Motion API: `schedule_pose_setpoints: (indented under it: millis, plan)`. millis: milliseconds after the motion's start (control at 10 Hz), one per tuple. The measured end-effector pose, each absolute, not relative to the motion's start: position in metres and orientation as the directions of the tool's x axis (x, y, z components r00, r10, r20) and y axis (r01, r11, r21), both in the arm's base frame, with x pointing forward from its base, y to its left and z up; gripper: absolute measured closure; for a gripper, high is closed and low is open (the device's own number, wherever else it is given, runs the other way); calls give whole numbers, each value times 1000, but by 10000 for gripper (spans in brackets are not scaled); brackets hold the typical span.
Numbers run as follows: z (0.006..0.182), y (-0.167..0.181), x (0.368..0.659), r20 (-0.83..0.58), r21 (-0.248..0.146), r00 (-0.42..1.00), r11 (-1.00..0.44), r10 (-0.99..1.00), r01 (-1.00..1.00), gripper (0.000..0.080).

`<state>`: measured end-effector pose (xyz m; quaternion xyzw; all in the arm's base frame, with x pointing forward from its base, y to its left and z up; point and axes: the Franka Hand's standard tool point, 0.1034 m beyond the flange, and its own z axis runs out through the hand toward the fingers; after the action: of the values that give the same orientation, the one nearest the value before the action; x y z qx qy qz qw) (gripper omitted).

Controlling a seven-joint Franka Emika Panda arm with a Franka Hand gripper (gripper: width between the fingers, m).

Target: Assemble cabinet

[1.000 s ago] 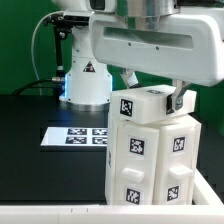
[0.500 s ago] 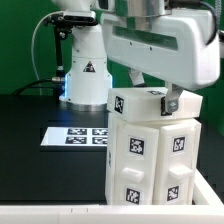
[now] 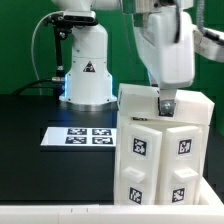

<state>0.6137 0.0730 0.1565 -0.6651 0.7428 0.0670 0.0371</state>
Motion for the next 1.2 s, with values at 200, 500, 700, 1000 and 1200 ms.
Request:
schedule_pose_setpoints:
  millis: [200,500,700,1000,1200]
  plan:
    - [156,73,614,-141,60,-230,224,-963,-973,245]
    - [154,74,612,-153,21,-461,464,-874,-886,245]
    - [156,82,618,-192,-60,-483,502,-854,-863,245]
    - [158,86,620,-226,-56,-512,535,-829,-843,245]
    - [158,87,620,-240,-52,-517,542,-822,-839,245]
